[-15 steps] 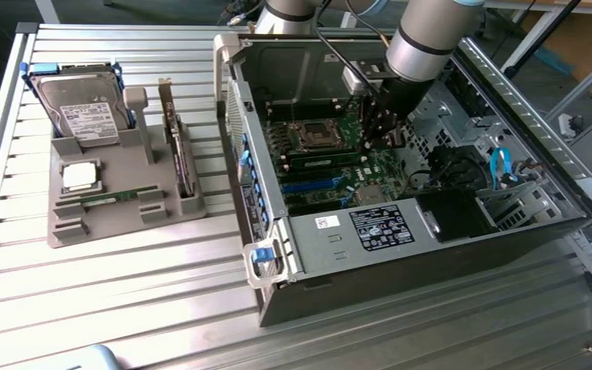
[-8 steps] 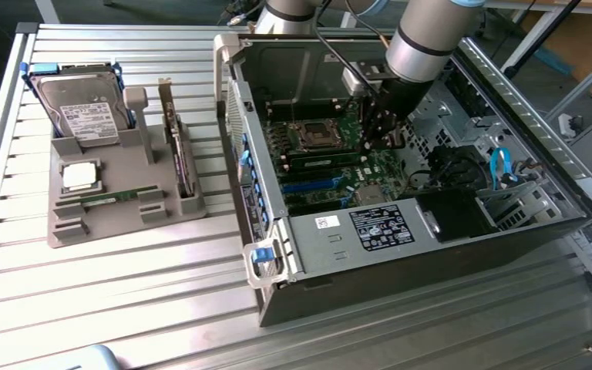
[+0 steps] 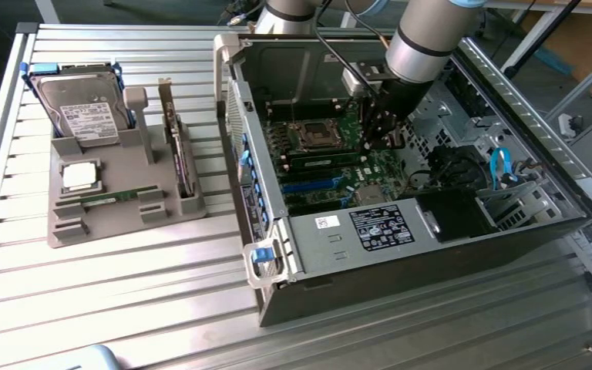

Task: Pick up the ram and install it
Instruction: 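Press down the ram until it locks into place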

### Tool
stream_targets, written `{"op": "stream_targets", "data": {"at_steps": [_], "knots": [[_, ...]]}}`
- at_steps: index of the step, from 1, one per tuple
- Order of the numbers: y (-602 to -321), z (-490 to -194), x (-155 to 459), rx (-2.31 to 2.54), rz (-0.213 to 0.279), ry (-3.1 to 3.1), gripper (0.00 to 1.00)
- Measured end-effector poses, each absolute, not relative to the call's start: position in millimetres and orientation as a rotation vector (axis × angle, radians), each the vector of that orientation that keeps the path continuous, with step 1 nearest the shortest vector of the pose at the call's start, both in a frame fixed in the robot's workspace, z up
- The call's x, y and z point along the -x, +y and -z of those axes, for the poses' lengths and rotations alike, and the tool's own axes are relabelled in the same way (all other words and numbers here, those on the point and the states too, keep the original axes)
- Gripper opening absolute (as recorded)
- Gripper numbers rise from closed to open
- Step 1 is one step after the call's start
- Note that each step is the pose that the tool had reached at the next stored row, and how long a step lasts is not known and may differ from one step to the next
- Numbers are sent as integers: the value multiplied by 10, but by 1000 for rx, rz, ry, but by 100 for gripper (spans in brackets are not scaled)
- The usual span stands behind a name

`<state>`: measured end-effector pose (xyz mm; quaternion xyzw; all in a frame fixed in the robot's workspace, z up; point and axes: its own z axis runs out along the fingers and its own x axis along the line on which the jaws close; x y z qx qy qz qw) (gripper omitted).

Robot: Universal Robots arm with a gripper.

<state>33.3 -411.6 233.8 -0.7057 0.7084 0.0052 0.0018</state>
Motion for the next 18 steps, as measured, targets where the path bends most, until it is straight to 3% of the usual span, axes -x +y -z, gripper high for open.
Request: {"op": "stream_targets", "data": {"at_steps": [18], "knots": [[-4118, -2323, -333, 2215, -16, 2223, 10]]}}
